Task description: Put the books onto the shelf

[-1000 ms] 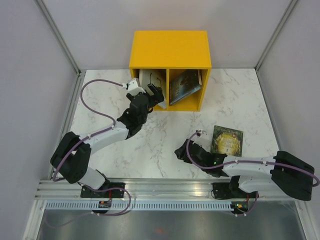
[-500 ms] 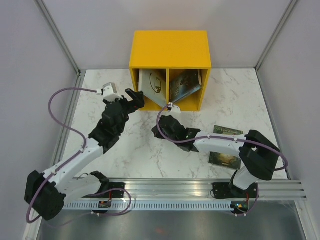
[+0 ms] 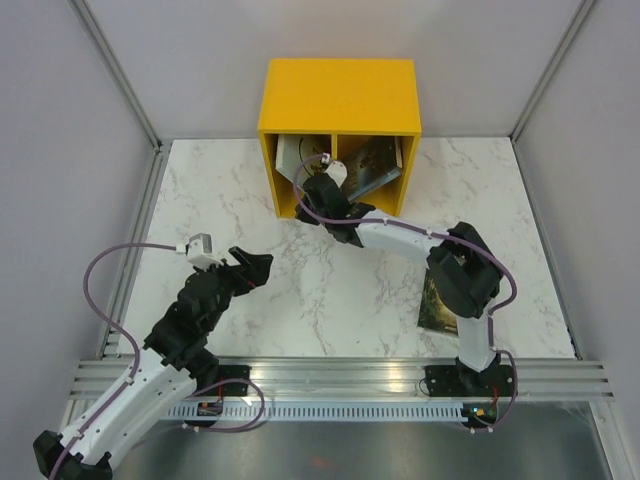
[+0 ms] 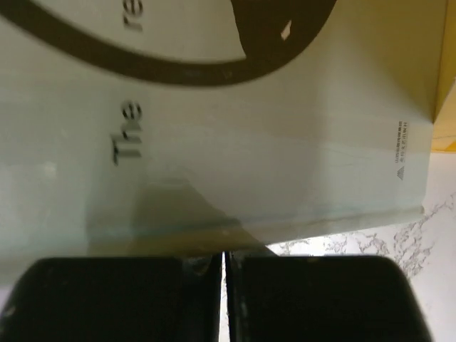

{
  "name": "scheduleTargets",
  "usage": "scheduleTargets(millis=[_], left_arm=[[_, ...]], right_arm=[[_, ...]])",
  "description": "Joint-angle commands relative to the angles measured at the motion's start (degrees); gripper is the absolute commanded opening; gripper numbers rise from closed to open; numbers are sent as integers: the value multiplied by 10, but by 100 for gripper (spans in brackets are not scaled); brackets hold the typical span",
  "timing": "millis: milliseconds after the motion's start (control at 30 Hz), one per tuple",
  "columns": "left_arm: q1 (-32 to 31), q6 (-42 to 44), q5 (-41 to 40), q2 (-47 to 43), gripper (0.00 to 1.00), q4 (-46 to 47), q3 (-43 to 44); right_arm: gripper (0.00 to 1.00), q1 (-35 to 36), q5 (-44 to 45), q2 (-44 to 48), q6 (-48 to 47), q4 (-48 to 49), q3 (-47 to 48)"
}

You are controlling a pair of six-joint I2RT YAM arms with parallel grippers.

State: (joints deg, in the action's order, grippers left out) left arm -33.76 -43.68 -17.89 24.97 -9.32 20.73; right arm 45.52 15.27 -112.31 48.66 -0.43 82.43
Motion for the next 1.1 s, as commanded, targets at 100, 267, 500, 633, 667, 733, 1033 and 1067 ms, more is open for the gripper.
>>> scheduleTargets(millis=[100, 267, 500, 633, 667, 733, 1033, 1067], left_arm=[[-1, -27, -2, -70, 100, -91, -10], [-1, -18, -6, -60, 100, -93, -1], [-1, -31, -1, -48, 100, -80, -16], [-1, -26, -2, -53, 100, -81, -17], [-1, -25, -2, -55, 100, -80, -17], [-1, -23, -3, -58, 100, -81, -18], [-1, -18, -7, -63, 100, -80, -31], [-1, -18, -7, -63, 100, -82, -31]], right_arm=[[0, -71, -16, -70, -28, -30, 130], [0, -75, 19, -65, -7, -37, 107], [0, -73, 57, -26, 79, 82, -10], [0, -74, 103, -28, 99, 108, -9], [0, -74, 111, -28, 107, 125, -11], [0, -73, 114, -33, 113, 153, -13], [0, -74, 131, -33, 138, 295, -40], [0, -74, 140, -34, 140, 300, -38]])
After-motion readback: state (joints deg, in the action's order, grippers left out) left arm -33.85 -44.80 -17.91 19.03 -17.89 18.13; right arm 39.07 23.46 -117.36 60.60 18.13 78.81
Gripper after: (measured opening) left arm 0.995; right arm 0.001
